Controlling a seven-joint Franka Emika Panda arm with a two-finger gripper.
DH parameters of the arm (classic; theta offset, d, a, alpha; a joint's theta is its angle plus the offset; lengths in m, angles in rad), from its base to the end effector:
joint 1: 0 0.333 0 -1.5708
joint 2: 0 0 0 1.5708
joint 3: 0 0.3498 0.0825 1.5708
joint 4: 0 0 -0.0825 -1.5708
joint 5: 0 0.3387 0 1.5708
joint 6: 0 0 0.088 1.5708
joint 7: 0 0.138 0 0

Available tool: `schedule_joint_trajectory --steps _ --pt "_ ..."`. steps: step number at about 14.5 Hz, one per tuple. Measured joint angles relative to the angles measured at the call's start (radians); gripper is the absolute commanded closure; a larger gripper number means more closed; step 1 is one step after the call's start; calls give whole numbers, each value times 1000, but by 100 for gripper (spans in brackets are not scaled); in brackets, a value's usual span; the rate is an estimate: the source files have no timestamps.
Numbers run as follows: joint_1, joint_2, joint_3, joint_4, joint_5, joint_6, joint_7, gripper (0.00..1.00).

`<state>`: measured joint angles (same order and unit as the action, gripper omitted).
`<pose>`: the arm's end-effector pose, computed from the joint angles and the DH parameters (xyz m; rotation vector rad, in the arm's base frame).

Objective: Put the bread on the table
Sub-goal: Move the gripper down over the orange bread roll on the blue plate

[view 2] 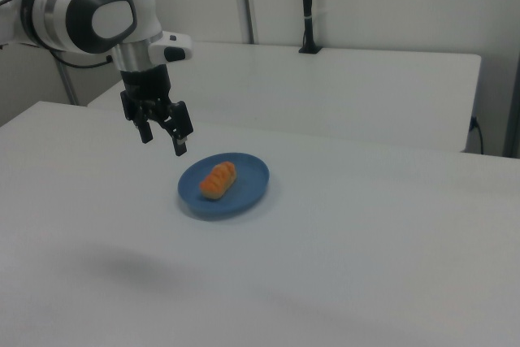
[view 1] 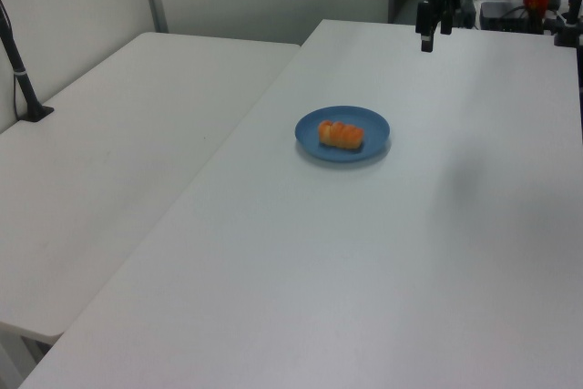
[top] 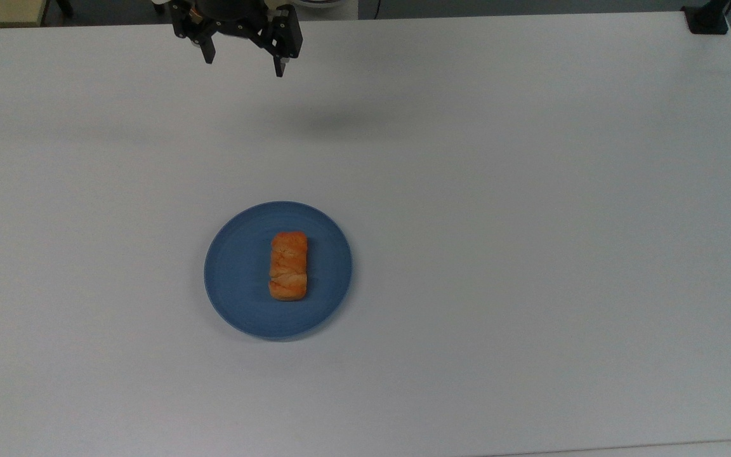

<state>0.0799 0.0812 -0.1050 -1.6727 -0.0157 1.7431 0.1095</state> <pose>0.5449 -0.0135 0.5557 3.1105 -0.2049 -0.0146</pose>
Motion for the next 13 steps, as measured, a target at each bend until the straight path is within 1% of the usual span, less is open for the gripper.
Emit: schedule_joint_trajectory --steps 2,5,9,11,13 --pt "0 0 0 12 0 0 9 0" --pt "0 0 0 19 0 0 58 0" --pt "0 3 0 32 0 0 68 0" --pt "0 35 -2 70 0 0 67 0" --pt "-1 122 -14 146 10 0 26 0"
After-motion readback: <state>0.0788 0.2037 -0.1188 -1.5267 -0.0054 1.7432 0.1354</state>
